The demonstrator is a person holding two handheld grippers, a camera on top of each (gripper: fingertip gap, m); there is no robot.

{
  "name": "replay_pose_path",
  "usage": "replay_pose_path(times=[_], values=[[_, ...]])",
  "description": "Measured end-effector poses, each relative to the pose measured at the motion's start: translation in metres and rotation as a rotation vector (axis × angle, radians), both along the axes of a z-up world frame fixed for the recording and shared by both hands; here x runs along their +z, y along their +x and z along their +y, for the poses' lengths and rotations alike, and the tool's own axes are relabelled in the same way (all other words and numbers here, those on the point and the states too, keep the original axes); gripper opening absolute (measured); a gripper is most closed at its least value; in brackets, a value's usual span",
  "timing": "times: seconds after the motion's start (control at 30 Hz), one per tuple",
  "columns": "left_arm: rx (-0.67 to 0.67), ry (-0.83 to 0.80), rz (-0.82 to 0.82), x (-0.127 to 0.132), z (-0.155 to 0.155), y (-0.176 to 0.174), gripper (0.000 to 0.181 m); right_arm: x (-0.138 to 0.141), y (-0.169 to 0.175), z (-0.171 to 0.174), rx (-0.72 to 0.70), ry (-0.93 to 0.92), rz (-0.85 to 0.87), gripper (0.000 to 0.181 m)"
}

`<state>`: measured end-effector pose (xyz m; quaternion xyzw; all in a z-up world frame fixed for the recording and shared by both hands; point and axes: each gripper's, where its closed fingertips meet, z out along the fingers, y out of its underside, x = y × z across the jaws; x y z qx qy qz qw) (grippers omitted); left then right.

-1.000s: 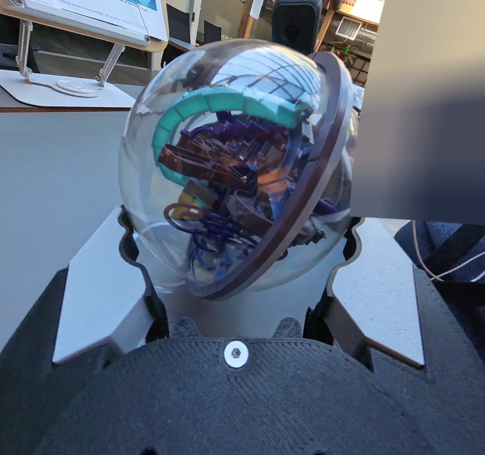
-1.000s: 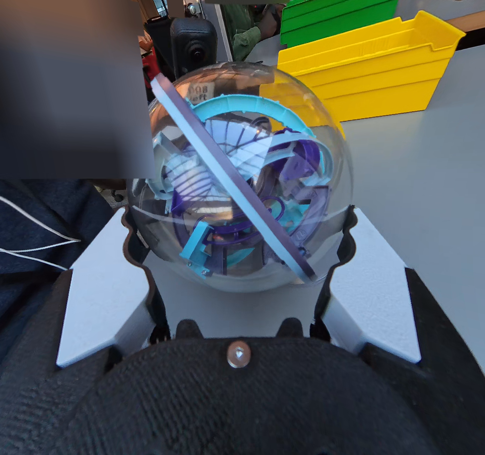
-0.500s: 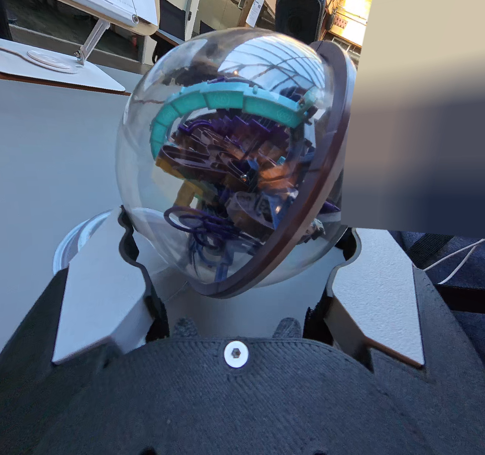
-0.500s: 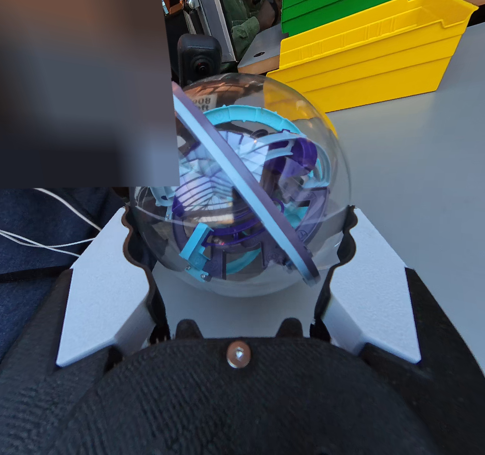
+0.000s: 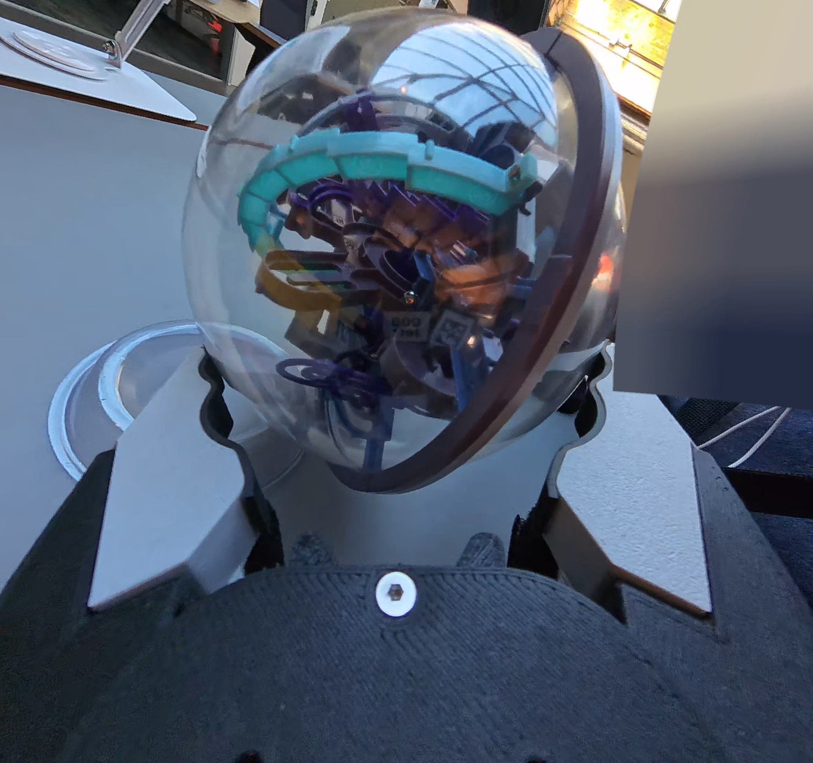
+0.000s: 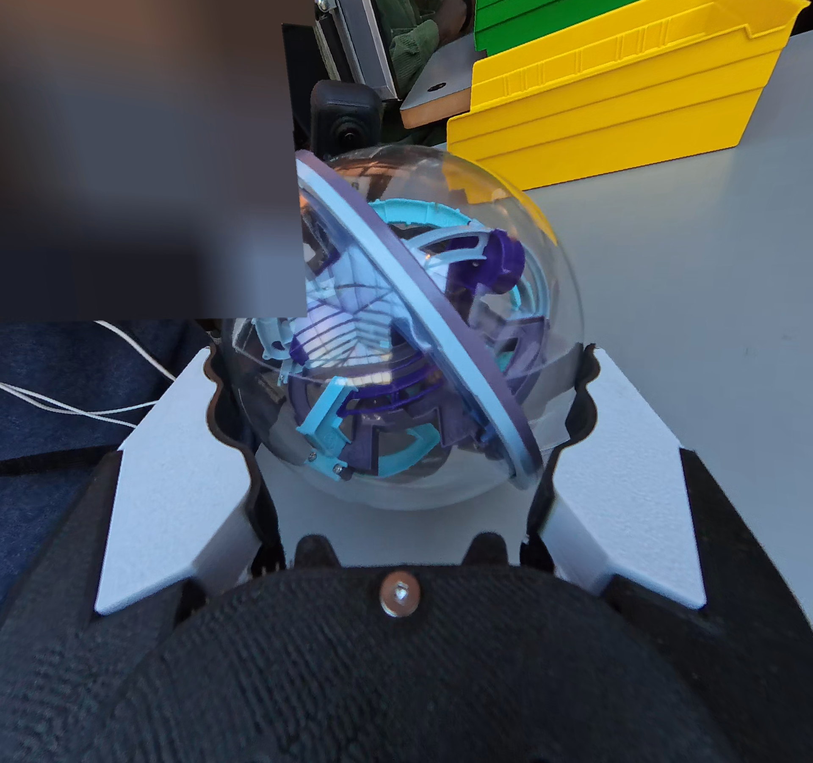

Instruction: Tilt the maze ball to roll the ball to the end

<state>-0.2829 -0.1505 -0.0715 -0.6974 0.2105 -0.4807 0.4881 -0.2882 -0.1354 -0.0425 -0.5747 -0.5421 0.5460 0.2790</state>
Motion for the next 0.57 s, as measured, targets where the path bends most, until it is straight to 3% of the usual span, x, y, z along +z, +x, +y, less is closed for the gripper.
replay_pose_path(times=[0.03, 0.57], values=[[0.003, 0.001, 0.001, 0.0002, 0.0003, -0.0004, 0.158, -0.0006, 0.0, 0.0, 0.002, -0.002, 0.0, 0.153], [0.03, -0.031, 0.015, -0.0019, 0.004, -0.0038, 0.158, -0.01, -0.0005, 0.002, 0.017, -0.058, -0.002, 0.154]])
